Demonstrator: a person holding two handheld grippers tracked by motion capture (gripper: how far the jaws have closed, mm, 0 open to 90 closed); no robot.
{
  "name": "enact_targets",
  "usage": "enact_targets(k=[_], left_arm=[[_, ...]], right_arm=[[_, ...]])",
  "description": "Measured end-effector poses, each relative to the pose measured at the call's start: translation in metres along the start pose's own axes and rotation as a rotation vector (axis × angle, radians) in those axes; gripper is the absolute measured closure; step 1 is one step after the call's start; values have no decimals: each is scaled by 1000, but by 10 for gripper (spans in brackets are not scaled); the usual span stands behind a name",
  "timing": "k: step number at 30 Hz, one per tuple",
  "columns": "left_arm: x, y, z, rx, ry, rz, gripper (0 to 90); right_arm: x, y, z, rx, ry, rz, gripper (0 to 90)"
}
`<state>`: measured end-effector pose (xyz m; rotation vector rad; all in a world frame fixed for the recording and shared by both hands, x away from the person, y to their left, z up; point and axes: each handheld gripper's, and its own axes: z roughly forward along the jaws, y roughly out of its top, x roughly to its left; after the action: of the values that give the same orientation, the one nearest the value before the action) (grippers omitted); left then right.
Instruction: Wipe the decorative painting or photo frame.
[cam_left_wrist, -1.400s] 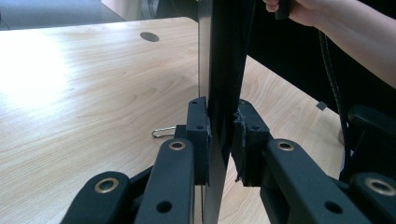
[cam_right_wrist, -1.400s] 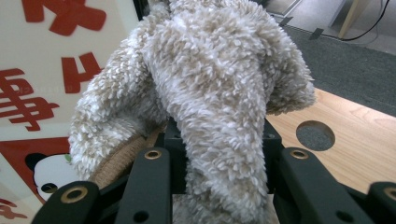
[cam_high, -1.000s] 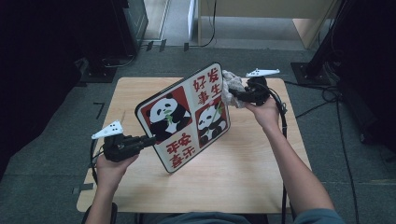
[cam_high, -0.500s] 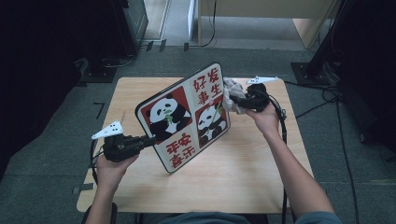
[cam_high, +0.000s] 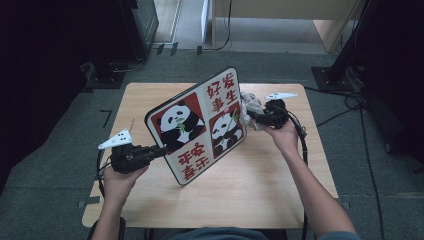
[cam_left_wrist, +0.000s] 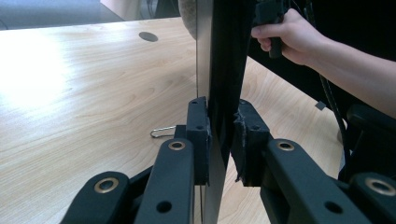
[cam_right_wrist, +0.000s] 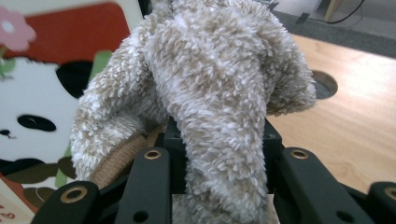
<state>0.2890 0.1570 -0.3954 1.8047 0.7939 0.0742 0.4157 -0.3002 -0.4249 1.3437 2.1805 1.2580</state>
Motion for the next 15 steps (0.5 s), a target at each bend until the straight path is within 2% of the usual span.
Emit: enact_targets(k=[15], left_arm=[[0, 0, 0, 2, -3, -7, 786]], right_arm=[[-4, -25, 6, 11, 0, 35, 673]])
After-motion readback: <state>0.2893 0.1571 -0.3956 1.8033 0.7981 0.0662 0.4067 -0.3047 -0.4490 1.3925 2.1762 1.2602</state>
